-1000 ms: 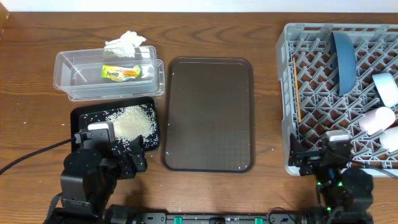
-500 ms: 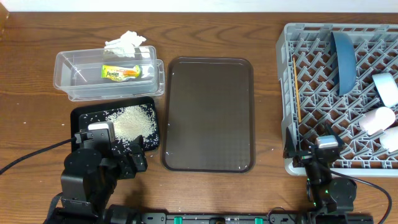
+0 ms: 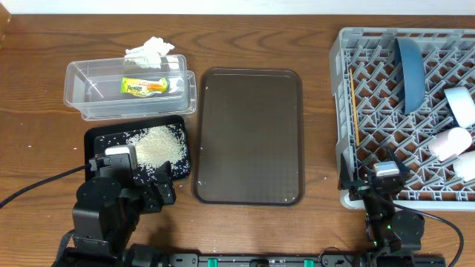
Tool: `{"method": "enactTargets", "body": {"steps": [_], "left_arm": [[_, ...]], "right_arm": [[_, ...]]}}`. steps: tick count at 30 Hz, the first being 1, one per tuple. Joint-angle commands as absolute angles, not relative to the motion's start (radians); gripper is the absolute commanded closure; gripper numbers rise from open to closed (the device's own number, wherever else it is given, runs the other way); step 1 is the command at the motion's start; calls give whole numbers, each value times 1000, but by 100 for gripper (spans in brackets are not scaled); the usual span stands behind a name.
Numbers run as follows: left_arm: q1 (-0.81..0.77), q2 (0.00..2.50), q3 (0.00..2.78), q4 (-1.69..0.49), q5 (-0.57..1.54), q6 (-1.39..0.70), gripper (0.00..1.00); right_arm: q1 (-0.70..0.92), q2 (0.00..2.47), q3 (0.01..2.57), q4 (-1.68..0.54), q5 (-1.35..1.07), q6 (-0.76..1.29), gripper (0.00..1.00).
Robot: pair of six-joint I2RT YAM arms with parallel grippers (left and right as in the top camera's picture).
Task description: Sort waste into correct bins and load items into the dishwasher rack
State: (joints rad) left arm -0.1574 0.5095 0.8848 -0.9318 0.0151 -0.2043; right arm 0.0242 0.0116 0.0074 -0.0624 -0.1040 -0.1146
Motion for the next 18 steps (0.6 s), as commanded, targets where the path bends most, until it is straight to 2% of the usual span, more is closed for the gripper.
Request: {"method": "enactTargets", "body": {"steps": [1,18], "left_arm": [[-153,507,881,-930,-1,-192,0],[-153,507,881,-931,-1,-192,0]], "right_arm": [[32,5,6,-66,-97,-128,1],[32,5,6,-66,-97,-128,1]]}}
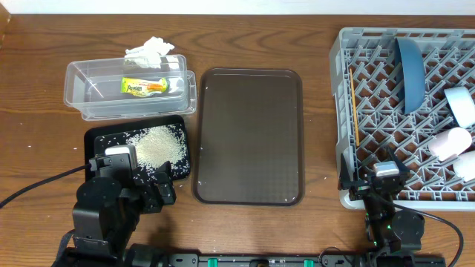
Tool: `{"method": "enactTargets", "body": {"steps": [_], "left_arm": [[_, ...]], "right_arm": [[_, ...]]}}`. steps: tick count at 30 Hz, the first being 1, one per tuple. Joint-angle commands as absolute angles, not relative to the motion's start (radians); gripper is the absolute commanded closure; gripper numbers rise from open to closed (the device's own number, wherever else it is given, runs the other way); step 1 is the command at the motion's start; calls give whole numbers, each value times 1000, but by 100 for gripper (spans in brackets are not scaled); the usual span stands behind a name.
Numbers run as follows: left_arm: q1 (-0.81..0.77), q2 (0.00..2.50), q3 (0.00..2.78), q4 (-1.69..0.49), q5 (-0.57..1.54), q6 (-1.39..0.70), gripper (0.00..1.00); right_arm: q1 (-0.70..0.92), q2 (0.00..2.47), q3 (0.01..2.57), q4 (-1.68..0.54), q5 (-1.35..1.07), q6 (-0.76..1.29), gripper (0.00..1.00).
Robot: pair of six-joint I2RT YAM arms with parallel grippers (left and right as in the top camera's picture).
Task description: Sort waste into correct bins and load items into the dishwasher rack
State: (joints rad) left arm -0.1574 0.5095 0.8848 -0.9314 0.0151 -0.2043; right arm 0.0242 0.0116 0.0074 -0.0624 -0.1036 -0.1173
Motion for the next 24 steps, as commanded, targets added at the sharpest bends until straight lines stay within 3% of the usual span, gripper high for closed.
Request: {"method": "enactTargets", "body": {"steps": [1,14,24], "left_arm": [[-153,507,881,-931,-1,-192,1],[-134,433,809,-913,-54,-154,0],[-111,155,356,-532,-53,-155,0]], "right_arm": [[32,5,6,-66,-97,-128,1],[32,5,6,-66,-97,-128,1],[32,5,6,-66,-97,-128,1]]}}
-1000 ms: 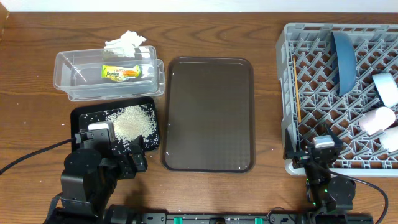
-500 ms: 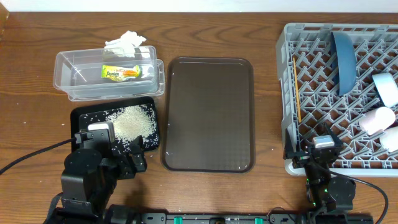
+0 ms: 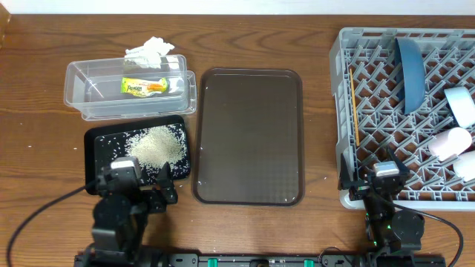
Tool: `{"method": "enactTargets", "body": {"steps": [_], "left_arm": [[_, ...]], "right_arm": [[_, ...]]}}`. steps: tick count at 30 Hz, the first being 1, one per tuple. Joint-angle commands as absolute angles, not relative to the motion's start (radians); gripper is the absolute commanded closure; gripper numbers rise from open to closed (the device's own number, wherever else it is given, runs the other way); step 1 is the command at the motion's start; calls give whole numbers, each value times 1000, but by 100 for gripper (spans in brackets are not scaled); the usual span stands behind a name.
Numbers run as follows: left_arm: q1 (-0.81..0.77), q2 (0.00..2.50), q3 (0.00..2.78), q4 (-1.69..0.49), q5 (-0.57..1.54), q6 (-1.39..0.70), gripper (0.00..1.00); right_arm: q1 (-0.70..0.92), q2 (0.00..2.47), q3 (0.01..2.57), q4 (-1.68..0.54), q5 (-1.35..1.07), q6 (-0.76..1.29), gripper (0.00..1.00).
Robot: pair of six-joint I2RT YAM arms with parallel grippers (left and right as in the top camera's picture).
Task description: Sort waste into correct bins and load items into the dishwasher rack
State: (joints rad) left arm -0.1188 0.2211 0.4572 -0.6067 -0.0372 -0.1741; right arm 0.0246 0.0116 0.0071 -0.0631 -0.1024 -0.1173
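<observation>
A clear plastic bin (image 3: 89, 104) at the back left holds a yellow-green snack wrapper (image 3: 145, 86), and a crumpled white tissue (image 3: 152, 50) rests at its far rim. A black tray (image 3: 100, 141) in front of it carries a heap of rice grains (image 3: 157, 144). The grey dishwasher rack (image 3: 338, 111) on the right holds a blue bowl (image 3: 410, 70), white cups (image 3: 454, 141) and a thin stick (image 3: 353, 104). My left gripper (image 3: 166, 184) sits at the black tray's near right corner, fingers apart and empty. My right gripper (image 3: 373, 180) rests at the rack's front edge.
An empty brown serving tray (image 3: 249, 133) lies in the middle of the wooden table. Loose grains are scattered on the wood around the black tray. A black cable runs off to the left from the left arm.
The left arm's body has shifted right and toward the near edge; its wrist now sits lower over the black tray. Its fingertips stay near the tray's corner. The right arm has not moved.
At both earlier moments the arms sat still, the left over the black tray's near edge and the right at the rack's front. Bin, trays and rack contents stayed unchanged. Now only the left arm's posture differs.
</observation>
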Motion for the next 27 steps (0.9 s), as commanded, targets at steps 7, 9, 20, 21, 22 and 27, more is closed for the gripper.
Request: {"method": "enactTargets", "body": {"steps": [7,9,20,21,22,27], "left_arm": [[-111,-1,81,-148,-53,-154,0],[-111,3,33,-43,-53,-154,0],[-112,2,4,-67,-53,-154,0],[-112,2,4,-67,-53,-154,0],[-112,4,4,-67,-53,-154,0],[-112,4,4,-67,-53,-154,0]], "right_arm": [[32,5,6,-66,-97,-128,1],[32,5,6,-66,-97,-128,1],[32,5,6,-66,-97,-128,1],[32,5,6,-66,-97,-128,1],[32,5,6,-66,-97,-128,1],[32,5,6,-66,-97,-128,1]]}}
